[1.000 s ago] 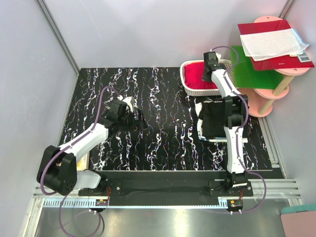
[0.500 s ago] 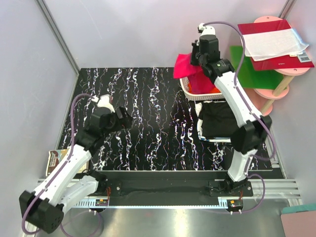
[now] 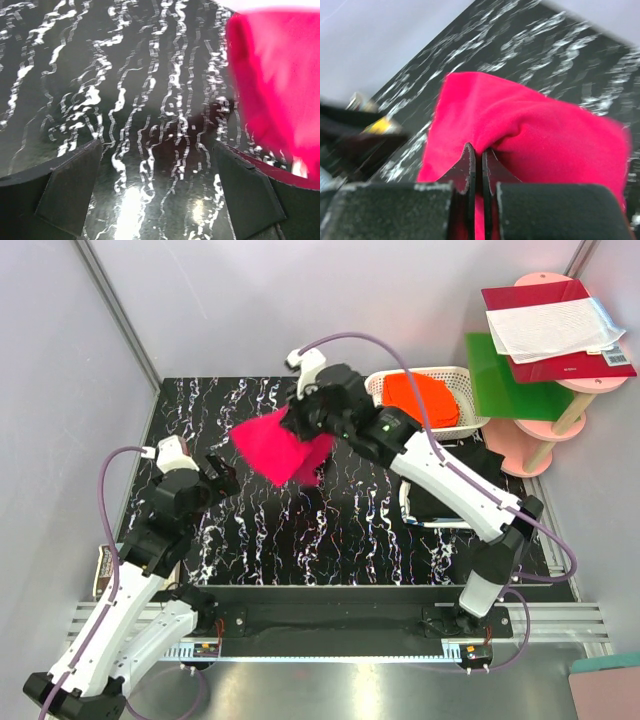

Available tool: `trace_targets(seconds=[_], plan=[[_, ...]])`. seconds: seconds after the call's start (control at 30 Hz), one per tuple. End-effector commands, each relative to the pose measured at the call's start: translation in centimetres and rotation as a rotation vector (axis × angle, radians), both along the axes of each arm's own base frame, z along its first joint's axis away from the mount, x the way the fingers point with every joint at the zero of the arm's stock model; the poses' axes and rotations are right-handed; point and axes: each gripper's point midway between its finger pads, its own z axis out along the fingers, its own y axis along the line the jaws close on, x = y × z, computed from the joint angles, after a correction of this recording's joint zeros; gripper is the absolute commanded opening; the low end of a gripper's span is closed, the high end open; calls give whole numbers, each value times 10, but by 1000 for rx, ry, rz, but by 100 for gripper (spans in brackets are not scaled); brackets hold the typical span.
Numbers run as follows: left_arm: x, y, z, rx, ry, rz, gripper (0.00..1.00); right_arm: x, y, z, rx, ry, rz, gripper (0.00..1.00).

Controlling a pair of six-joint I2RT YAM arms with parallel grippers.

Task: Fold and stack the t-shirts
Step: Move the tshirt to the center of the board

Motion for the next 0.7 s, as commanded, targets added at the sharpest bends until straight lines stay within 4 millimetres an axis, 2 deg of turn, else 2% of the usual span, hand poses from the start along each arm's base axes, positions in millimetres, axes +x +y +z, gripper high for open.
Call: trace_targets(seconds=[0.0, 0.03, 0.07, 0.2, 0.23, 0.3, 0.33, 0.37, 0.4, 0.43, 0.47, 0.5, 0.53, 0.57, 0.6, 0.63, 0.67], plan=[[-5, 20, 6, 6, -27, 107, 99, -29, 12, 45, 87, -54, 99, 0], [-7, 23, 8, 5, -41, 118, 99, -27, 6, 50, 104, -60, 66, 0], [-9, 26, 8, 5, -45, 125, 99, -20, 1, 46, 91, -67, 14, 0], [-9, 27, 8, 6, -49, 136, 99, 17, -6, 3, -40, -77, -139, 0], [-7, 25, 7, 5, -40, 126, 99, 30, -2, -22, -92, -60, -168, 0], [-5, 21, 6, 5, -28, 111, 99, 55, -8, -43, -144, -58, -264, 4], [-2, 14, 2, -1, -9, 85, 99, 68, -5, -72, -191, -29, -294, 5], [0, 10, 0, 2, 1, 62, 99, 83, -16, -85, -219, -23, -365, 21], [2, 4, -4, 1, 13, 33, 99, 94, -22, -92, -229, -15, -405, 30], [6, -9, -9, -13, 34, -26, 99, 103, -26, -118, -267, 27, -443, 32], [8, -17, -12, -14, 46, -66, 99, 109, -33, -127, -276, 49, -467, 67], [10, -25, -19, -18, 66, -105, 99, 116, -45, -139, -287, 80, -497, 93], [14, -40, -28, -31, 98, -167, 99, 117, -51, -142, -271, 95, -527, 99], [16, -46, -34, -38, 115, -190, 99, 119, -58, -145, -273, 99, -553, 100], [18, -52, -44, -43, 142, -215, 99, 116, -63, -157, -298, 111, -555, 100], [22, -65, -54, -57, 171, -256, 99, 115, -65, -147, -278, 92, -557, 100], [24, -72, -59, -65, 182, -277, 99, 114, -68, -147, -278, 87, -560, 100]])
